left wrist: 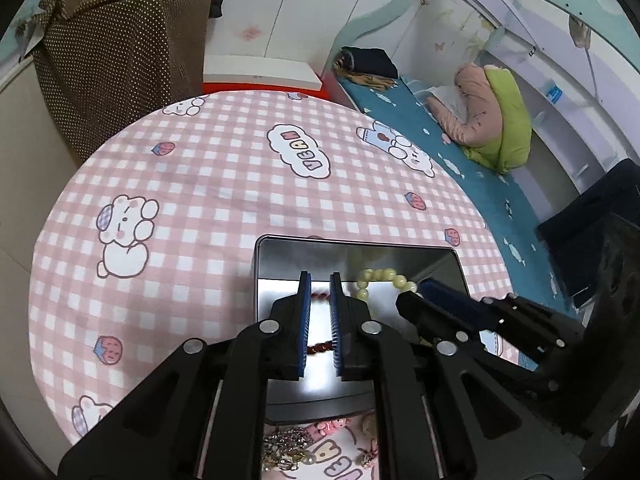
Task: Organize jewelry
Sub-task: 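Lower both bracelets into the tin box and open both tools, then move the left tool back toward the silver chain jewelry beside the tin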
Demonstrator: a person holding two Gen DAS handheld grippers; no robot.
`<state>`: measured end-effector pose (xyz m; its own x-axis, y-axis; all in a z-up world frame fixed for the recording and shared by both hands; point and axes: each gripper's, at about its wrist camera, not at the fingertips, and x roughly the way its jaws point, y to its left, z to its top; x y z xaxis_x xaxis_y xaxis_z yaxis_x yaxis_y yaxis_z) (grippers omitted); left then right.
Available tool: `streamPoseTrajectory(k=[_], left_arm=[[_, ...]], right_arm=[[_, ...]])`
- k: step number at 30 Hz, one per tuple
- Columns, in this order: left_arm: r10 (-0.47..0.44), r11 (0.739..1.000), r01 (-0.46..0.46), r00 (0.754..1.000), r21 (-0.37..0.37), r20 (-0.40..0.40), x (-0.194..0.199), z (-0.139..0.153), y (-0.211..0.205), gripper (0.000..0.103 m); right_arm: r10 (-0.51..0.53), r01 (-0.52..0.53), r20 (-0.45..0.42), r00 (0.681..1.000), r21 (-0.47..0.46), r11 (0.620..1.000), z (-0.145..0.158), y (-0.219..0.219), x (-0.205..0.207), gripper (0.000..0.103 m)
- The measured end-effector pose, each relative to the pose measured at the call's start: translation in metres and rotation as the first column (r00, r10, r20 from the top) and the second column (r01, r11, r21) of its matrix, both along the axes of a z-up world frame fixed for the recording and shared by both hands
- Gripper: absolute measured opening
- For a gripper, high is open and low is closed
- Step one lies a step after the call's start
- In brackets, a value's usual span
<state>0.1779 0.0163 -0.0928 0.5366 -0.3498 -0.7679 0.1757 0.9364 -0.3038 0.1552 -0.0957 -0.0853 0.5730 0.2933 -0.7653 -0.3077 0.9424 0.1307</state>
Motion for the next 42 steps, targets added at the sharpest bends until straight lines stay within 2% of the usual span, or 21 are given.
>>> streamPoseTrajectory(k=[1,3,4,6,8,11,20,22,24,26,31,34,36,40,41,42], left_arm=[[-0.002,1.000,0.002,1.000,0.000,0.004,-0.001,0.001,0.000,0.028],[-0.006,1.000,0.005,1.000,0.010,0.024,-0.004,0.006,0.000,0.034],[0.001,1.000,-0.001,0.999,0.024,0.035,-0.006,0.008,-0.001,0.037],[0.013,1.000,-0.014,0.999,0.026,0.050,-0.010,0.014,0.002,0.049],[0.011,1.000,-0.012,0.998,0.013,0.065,-0.015,0.021,0.003,0.050],[0.012,0.999,-0.016,0.996,0.040,0.088,-0.021,0.028,0.001,0.052],[0.008,0.998,-0.013,0.996,0.063,0.083,-0.036,0.030,-0.001,0.052],[0.006,0.998,-0.012,0.996,0.068,0.084,-0.039,0.030,-0.002,0.059],[0.007,0.997,-0.014,0.996,0.081,0.088,-0.044,0.030,-0.002,0.059],[0.004,0.996,-0.012,0.996,0.083,0.091,-0.050,0.031,-0.001,0.059],[0.021,0.996,-0.029,0.996,0.085,0.091,-0.061,0.030,0.006,0.072],[0.032,0.995,-0.040,0.995,0.093,0.091,-0.069,0.029,0.012,0.074],[0.035,0.994,-0.043,0.995,0.097,0.090,-0.076,0.028,0.016,0.081],[0.039,0.993,-0.047,0.996,0.106,0.079,-0.086,0.022,0.022,0.085],[0.038,0.993,-0.046,0.996,0.106,0.077,-0.089,0.020,0.023,0.086],[0.036,0.993,-0.044,0.997,0.107,0.073,-0.091,0.018,0.025,0.087]], right_arm=[[0.004,-0.004,0.004,1.000,0.013,1.000,0.003,-0.001,-0.001,0.042],[-0.013,0.013,0.036,0.999,0.000,1.000,0.012,-0.001,-0.007,0.059],[-0.016,0.017,0.050,0.999,-0.014,1.000,0.015,0.000,-0.009,0.061],[-0.030,0.031,0.070,0.997,-0.013,0.999,0.023,-0.005,-0.013,0.061],[-0.038,0.039,0.081,0.996,-0.004,0.999,0.028,-0.010,-0.017,0.062],[-0.064,0.066,0.099,0.993,-0.017,0.998,0.033,-0.015,-0.021,0.062],[-0.088,0.089,0.109,0.990,-0.004,0.996,0.040,-0.025,-0.034,0.062],[-0.094,0.096,0.116,0.989,-0.009,0.995,0.042,-0.026,-0.039,0.062],[-0.100,0.102,0.122,0.987,-0.010,0.995,0.044,-0.028,-0.044,0.062],[-0.103,0.105,0.127,0.986,-0.006,0.994,0.045,-0.030,-0.048,0.064],[-0.112,0.114,0.147,0.983,-0.005,0.993,0.047,-0.034,-0.066,0.067],[-0.124,0.127,0.151,0.981,-0.010,0.992,0.046,-0.036,-0.075,0.072],[-0.133,0.138,0.156,0.979,-0.021,0.990,0.044,-0.038,-0.081,0.074],[-0.150,0.152,0.136,0.979,-0.010,0.988,0.038,-0.042,-0.089,0.075],[-0.160,0.163,0.125,0.979,-0.012,0.987,0.036,-0.044,-0.091,0.076],[-0.173,0.175,0.116,0.978,-0.014,0.984,0.034,-0.045,-0.092,0.084]])
